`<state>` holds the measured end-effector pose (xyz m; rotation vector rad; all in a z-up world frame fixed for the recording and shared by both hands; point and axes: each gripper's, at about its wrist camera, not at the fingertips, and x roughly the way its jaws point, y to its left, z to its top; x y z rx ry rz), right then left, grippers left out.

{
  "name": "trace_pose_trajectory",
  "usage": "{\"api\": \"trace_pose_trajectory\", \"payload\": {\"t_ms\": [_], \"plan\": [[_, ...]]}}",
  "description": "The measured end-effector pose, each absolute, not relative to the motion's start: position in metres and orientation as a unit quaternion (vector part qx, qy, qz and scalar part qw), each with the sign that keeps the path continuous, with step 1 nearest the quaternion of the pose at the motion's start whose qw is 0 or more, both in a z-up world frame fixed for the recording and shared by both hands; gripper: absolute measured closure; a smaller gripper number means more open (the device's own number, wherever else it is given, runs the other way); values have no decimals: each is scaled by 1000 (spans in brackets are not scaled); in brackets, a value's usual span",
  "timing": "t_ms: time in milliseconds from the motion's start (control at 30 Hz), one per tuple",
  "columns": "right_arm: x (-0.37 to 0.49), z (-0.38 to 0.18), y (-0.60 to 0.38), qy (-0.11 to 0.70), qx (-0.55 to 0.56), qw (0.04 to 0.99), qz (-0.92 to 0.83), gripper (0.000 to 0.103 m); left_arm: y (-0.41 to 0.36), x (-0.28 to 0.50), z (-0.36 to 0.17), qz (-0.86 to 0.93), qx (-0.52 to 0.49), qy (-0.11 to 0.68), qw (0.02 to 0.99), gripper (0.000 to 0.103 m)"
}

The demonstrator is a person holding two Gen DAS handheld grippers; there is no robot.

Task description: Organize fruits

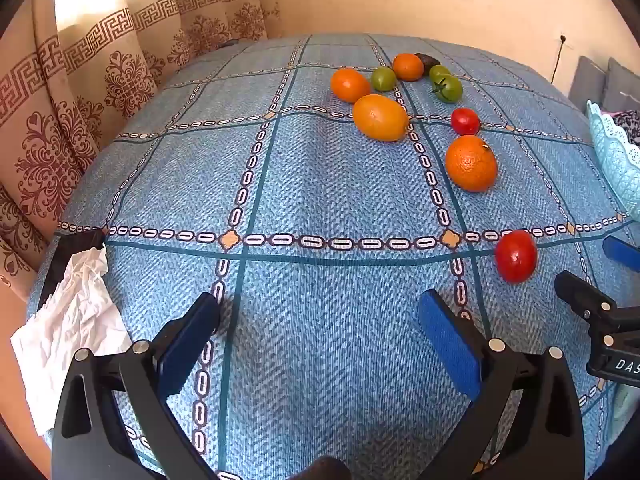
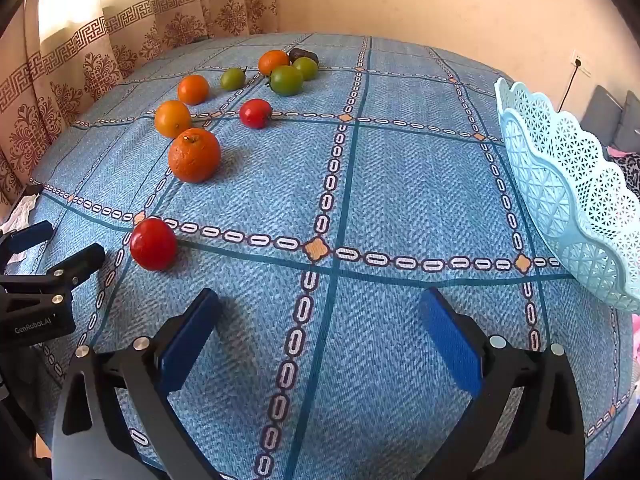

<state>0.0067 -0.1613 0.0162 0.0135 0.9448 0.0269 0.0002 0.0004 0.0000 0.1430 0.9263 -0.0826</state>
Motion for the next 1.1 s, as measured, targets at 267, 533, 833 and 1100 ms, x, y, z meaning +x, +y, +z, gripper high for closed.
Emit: {"api": "trace_pose_trajectory", "payload": {"t_ms": [267,533,833,1100], "plan": [[7,16,-163,454,6,891,13,2,1,0,0,-39,70,445,892,5],[8,15,-165,454,8,891,16,2,0,0,0,-37,73,445,892,5],[6,17,-164,454,10,891,18,2,3,1,0,-39,71,445,892,5],[6,17,-164,454,9,891,18,2,6,1,1,-39,70,447,891,5]]}}
